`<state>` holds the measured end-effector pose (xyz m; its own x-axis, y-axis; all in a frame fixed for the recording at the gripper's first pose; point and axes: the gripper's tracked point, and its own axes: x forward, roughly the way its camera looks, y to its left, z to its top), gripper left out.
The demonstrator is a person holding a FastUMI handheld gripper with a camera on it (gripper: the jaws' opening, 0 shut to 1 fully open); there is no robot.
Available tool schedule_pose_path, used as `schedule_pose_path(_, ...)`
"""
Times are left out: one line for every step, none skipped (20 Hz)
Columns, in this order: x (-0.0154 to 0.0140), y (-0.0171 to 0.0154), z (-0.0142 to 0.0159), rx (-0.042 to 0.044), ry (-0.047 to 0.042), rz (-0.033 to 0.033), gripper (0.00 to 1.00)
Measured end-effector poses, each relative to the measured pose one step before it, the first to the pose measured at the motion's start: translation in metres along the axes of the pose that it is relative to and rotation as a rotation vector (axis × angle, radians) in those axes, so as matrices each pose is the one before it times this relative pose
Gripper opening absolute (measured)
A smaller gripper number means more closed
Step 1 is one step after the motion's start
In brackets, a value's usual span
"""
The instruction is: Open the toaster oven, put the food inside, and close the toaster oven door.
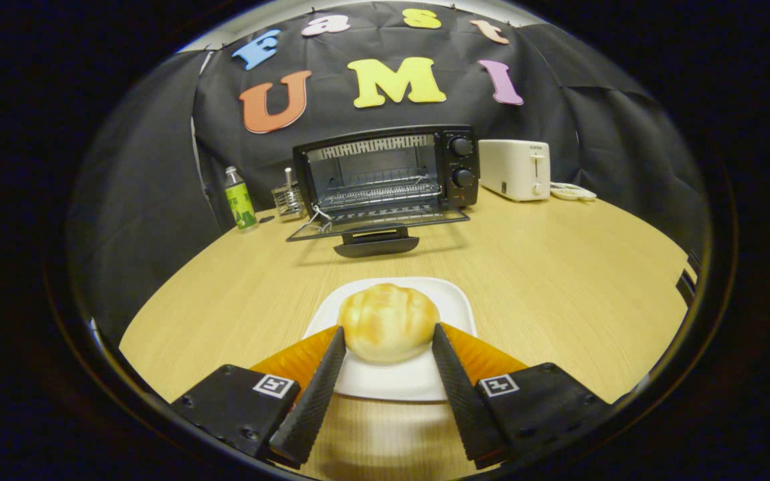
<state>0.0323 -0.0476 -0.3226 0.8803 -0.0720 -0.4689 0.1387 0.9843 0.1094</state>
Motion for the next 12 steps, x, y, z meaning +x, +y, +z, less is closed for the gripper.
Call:
schedule_pose_path(-0.00067, -0.00143, 0.00062, 0.00651, -0.00281, -0.00606, 0.85)
schedule_pose_path(-0.00154, -0.00123, -0.00023, 0.00886, 0.00092, -0.00221, 0.8)
schedule_pose_path(-0.00052, 0.00132, 0.00074, 0.01061, -0.00344, 0.003, 0.77)
schedule_pose_path(-0.00027, 0.0, 0.0013, 0.01195, -0.00265, -0.00031, 0.73)
schedule_pose_path(-0.00095, -0.0001, 0.00155, 0.01708, -0.00611, 0.00543, 0.72)
schedule_pose_path(-0.00036, 0.00217, 0.00284, 0.02189, -0.01119, 0.01418, 0.71)
schedule_pose_path(-0.00167, 0.00423, 0.00444, 0.02526, -0.0147, 0.01958, 0.71)
schedule_pose_path(-0.00157, 0.00358, 0.00541, 0.02635, -0.01753, 0.01726, 0.69)
schedule_pose_path(-0.0011, 0.00326, 0.00543, 0.02762, -0.01557, 0.01855, 0.69)
schedule_pose_path(-0.00077, 0.00401, 0.00591, 0.03283, -0.01103, 0.018, 0.69)
schedule_pose_path(-0.00077, 0.0059, 0.00561, 0.03908, -0.01273, 0.01963, 0.69)
schedule_pose_path(-0.00127, 0.00727, 0.0081, 0.04325, -0.02063, 0.02291, 0.68)
